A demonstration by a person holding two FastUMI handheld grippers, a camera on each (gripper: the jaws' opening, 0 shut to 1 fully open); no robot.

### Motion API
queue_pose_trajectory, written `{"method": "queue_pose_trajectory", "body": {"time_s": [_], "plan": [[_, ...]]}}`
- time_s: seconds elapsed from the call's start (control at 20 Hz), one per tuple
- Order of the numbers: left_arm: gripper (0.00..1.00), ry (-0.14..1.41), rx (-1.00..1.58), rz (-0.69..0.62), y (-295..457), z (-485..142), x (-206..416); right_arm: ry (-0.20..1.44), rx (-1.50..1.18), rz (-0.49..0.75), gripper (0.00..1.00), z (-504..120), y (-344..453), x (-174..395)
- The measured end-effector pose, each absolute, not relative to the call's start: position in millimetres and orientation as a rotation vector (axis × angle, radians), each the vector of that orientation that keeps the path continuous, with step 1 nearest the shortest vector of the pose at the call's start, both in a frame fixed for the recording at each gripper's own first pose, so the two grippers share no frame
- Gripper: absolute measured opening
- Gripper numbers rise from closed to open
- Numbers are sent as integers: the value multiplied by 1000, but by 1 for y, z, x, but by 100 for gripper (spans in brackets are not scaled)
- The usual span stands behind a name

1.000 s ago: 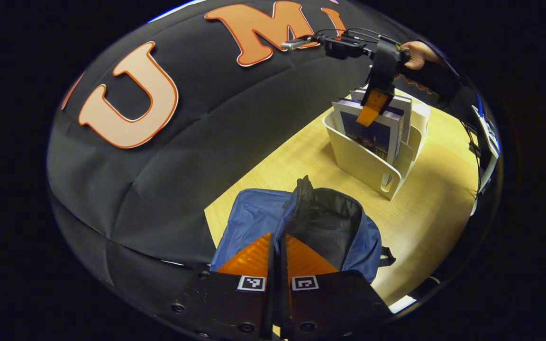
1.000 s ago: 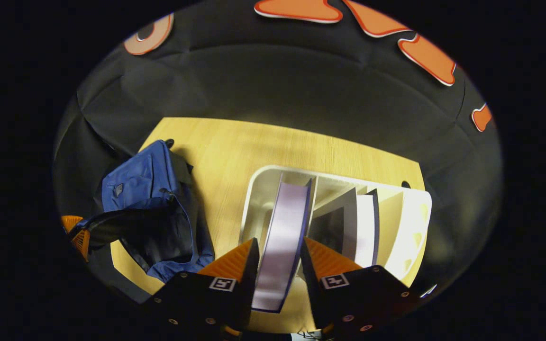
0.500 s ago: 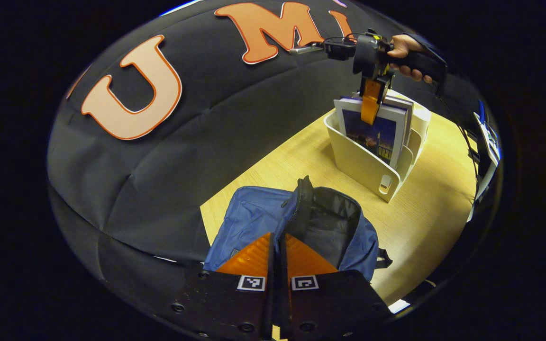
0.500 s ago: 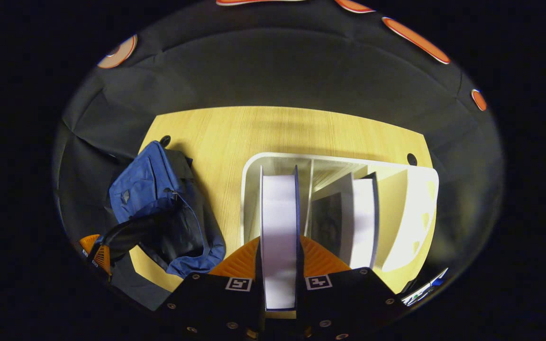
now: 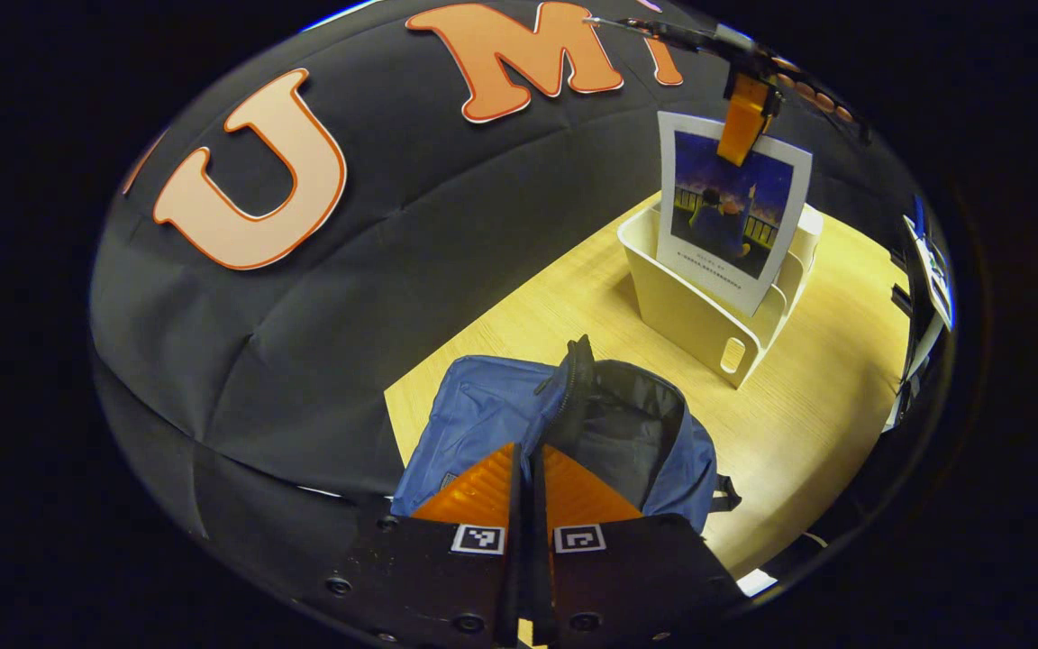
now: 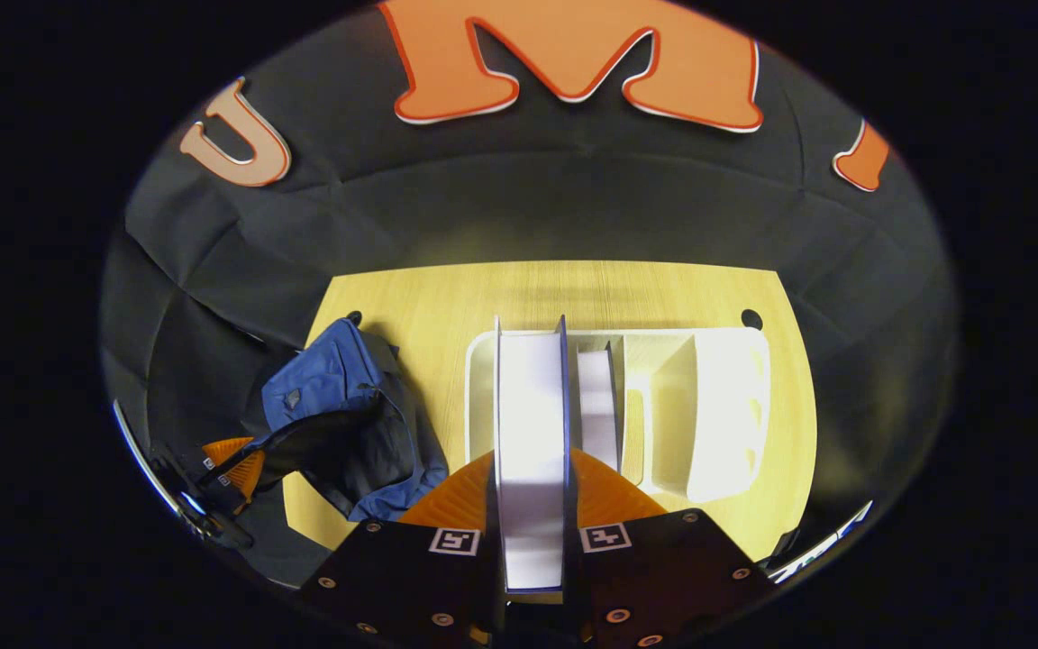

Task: Open the schoolbag, grab two books from the bookshelf and put them into the schoolbag.

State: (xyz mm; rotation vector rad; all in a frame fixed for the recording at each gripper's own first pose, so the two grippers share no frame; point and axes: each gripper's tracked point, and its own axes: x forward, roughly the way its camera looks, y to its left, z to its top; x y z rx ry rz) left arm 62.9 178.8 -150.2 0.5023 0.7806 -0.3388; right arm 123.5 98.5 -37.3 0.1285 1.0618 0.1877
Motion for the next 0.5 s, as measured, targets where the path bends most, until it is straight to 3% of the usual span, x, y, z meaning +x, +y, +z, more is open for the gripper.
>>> {"method": "queue_pose_trajectory", "body": {"time_s": [0.5], "plan": [[6, 796, 461, -305, 185, -144, 67, 901, 322, 252, 26, 9, 95, 69]]}}
